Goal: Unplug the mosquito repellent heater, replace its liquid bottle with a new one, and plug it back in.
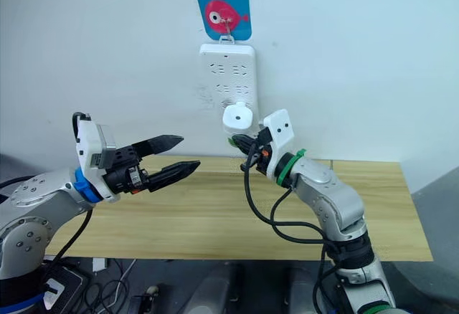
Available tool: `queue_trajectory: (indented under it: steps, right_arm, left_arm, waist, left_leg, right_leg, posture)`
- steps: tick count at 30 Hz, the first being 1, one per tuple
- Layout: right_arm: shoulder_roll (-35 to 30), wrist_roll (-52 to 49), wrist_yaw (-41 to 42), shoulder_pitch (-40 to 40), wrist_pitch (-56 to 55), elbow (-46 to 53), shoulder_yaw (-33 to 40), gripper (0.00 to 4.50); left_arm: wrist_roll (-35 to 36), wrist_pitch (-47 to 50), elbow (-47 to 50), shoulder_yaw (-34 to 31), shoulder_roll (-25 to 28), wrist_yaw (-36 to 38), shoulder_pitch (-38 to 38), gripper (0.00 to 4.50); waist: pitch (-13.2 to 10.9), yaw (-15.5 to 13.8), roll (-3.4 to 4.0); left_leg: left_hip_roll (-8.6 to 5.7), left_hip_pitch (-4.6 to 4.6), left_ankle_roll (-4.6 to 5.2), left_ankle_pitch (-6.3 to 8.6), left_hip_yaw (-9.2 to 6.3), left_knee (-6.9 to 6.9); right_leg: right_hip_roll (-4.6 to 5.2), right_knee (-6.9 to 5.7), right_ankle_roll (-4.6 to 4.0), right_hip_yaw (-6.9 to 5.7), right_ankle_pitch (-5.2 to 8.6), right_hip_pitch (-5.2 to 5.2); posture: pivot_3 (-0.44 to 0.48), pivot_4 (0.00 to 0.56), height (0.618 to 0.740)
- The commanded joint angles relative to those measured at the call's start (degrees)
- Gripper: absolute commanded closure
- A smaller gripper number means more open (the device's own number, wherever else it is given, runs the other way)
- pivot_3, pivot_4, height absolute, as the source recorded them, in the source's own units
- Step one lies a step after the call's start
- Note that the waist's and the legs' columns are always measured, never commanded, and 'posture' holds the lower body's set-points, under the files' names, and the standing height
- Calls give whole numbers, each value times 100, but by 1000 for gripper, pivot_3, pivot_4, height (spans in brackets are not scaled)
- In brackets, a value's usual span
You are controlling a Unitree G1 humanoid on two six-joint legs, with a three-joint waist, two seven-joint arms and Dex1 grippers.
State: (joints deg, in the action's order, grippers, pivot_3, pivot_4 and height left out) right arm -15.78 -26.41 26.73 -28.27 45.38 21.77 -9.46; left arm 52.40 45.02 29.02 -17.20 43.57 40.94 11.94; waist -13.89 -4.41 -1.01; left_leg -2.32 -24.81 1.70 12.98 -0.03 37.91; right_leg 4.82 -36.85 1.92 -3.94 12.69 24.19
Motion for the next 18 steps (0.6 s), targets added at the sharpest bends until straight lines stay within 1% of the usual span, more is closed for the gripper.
queue_trajectory:
  steps: [1, 3, 4, 6, 8, 9, 11, 12, 14, 15, 16, 18]
  right_arm:
    - [-625, -549, 894, 151, 403, 739, -240, 4487]
    - [-974, -657, 1141, 199, 504, 839, -183, 4487]
    - [-1283, -733, 1327, 251, 569, 885, -52, 4487]
    - [-1889, -854, 1636, 334, 634, 859, 366, 4487]
    - [-2267, -960, 1742, 371, 665, 777, 725, 4487]
    - [-2493, -1009, 1787, 383, 660, 647, 1069, 4322]
    - [-2973, -1089, 1944, 422, 658, 363, 1726, 3873]
    - [-3118, -1122, 2005, 442, 651, 289, 1876, 3536]
    - [-3842, -652, 2361, 765, 201, 44, 2038, 2868]
    - [-4150, -444, 2516, 939, -19, -76, 2117, 2445]
    - [-4302, -385, 2577, 1024, -121, -175, 2212, 2171]
    - [-4355, -427, 2590, 1057, -223, -304, 2323, 1468]
  left_arm:
    - [-136, -193, 19, -48, 88, 100, -7, 0]
    - [-221, -240, -23, -73, 112, 144, -81, 0]
    - [-344, -304, -58, -90, 166, 220, -197, 0]
    - [-576, -410, -217, -202, 273, 300, -398, 0]
    - [-766, -523, -382, -289, 393, 363, -529, 0]
    - [-1009, -653, -507, -325, 530, 387, -625, 0]
    - [-1318, -819, -818, -448, 772, 515, -774, 0]
    - [-1387, -882, -908, -478, 832, 565, -807, 0]
    - [-1692, -1095, -1262, -509, 1066, 735, -876, 0]
    - [-1867, -1234, -1449, -479, 1178, 824, -889, 0]
    - [-2006, -1345, -1580, -437, 1254, 892, -892, 0]
    - [-2129, -1495, -1757, -352, 1283, 979, -816, 0]
  waist:
    - [0, 6, 0]
    - [0, 7, 0]
    - [0, 7, -1]
    - [0, 12, 0]
    - [-1, -1, -1]
    - [-1, -3, -2]
    - [-3, -14, -2]
    - [-3, -18, -1]
    - [-3, -21, -1]
    - [-3, -30, -1]
    - [-3, -38, -1]
    - [-3, -34, -2]
  left_leg:
    - [0, 0, 3, 3, 1, -1]
    - [1, -1, 4, 6, 2, -6]
    - [2, -1, 4, 6, 3, -8]
    - [3, -1, 4, 7, 6, -9]
    - [3, -1, 7, 9, 5, -8]
    - [4, -1, 9, 10, 5, -8]
    - [7, -2, 8, 10, 5, -8]
    - [7, -2, 9, 10, 6, -9]
    - [7, -3, 12, 13, 6, -8]
    - [7, -4, 12, 14, 6, -11]
    - [7, -5, 15, 19, 6, -11]
    - [7, -6, 17, 25, 10, -11]
  right_leg:
    - [0, 1, -1, 0, 0, 0]
    - [1, 0, -16, 1, -4, 1]
    - [2, 0, -21, 0, -6, 2]
    - [3, 0, -25, 1, -6, 2]
    - [6, 1, -17, -4, 1, 0]
    - [7, 2, -7, -5, 10, 1]
    - [8, 4, -10, -9, 15, 0]
    - [10, 3, -13, -9, 17, 0]
    - [12, 7, -14, -11, 20, 0]
    - [14, 9, -15, -12, 23, 0]
    - [16, 10, -15, -16, 29, 0]
    - [19, 10, -20, -17, 32, -2]
  posture:
    - [170, 213, 740]
    - [174, 210, 740]
    - [181, 208, 740]
    - [187, 207, 740]
    - [190, 207, 740]
    - [190, 207, 740]
    - [193, 205, 740]
    - [193, 205, 740]
    - [187, 203, 740]
    - [183, 203, 740]
    - [183, 203, 740]
    - [176, 200, 740]
